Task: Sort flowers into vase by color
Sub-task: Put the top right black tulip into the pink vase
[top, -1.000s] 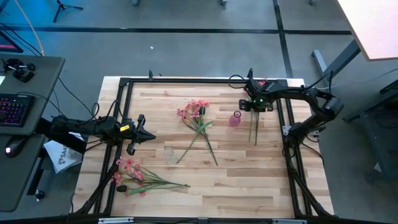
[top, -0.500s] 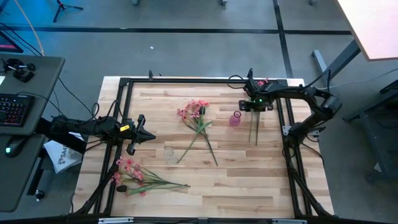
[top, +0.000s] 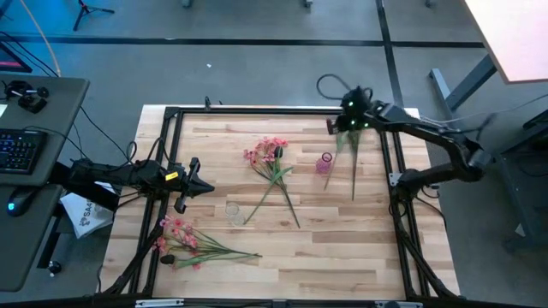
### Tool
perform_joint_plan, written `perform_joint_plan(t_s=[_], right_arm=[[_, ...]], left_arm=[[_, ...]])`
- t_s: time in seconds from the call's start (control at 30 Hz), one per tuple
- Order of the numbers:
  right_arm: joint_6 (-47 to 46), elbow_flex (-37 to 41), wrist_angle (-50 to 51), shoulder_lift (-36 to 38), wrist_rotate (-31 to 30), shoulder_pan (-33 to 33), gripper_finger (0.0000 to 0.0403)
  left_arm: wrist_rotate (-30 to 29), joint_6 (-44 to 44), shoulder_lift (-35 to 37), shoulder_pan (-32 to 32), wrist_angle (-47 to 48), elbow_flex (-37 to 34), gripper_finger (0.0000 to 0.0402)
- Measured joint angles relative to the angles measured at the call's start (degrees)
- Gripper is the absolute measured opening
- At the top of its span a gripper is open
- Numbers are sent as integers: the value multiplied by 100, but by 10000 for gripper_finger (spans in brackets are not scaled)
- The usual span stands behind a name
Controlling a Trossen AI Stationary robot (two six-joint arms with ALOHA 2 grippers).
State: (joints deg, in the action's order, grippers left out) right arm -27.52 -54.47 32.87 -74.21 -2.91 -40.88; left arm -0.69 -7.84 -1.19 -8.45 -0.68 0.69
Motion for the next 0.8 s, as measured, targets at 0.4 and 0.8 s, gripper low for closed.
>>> perform_joint_plan(t_s=[0.4, 0.8], right_arm=[[-1268, 577, 1142, 211, 153, 84, 81], [-2370, 1617, -430, -188, 28, 11, 178]], left_arm=[[0, 0, 2, 0, 1, 0, 1], [0, -2, 0, 0, 1, 0, 1]])
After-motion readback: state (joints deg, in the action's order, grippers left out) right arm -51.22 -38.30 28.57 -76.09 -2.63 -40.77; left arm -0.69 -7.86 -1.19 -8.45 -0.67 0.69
